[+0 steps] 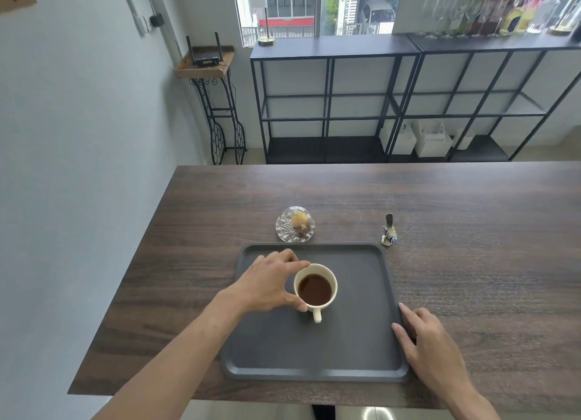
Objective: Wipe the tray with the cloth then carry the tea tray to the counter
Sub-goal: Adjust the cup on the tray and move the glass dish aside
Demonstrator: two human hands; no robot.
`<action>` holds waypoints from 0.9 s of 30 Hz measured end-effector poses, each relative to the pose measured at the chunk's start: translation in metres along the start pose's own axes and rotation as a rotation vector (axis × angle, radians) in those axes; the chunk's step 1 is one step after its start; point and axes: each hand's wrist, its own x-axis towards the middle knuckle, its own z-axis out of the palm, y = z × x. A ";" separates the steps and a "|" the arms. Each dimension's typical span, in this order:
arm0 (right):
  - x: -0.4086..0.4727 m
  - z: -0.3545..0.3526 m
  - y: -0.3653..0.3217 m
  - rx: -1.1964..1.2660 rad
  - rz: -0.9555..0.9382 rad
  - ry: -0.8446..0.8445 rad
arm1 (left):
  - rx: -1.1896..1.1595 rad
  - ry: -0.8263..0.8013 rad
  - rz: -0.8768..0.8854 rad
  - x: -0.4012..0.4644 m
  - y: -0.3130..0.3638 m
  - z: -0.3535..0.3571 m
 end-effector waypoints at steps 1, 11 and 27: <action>0.000 0.000 0.000 -0.001 0.000 0.000 | 0.000 -0.005 0.004 0.001 -0.001 0.000; -0.001 -0.004 0.000 0.012 0.014 -0.020 | -0.138 0.067 -0.092 -0.013 -0.009 -0.002; 0.006 -0.008 -0.002 0.079 0.011 -0.014 | -0.205 0.262 -0.530 -0.094 -0.083 0.060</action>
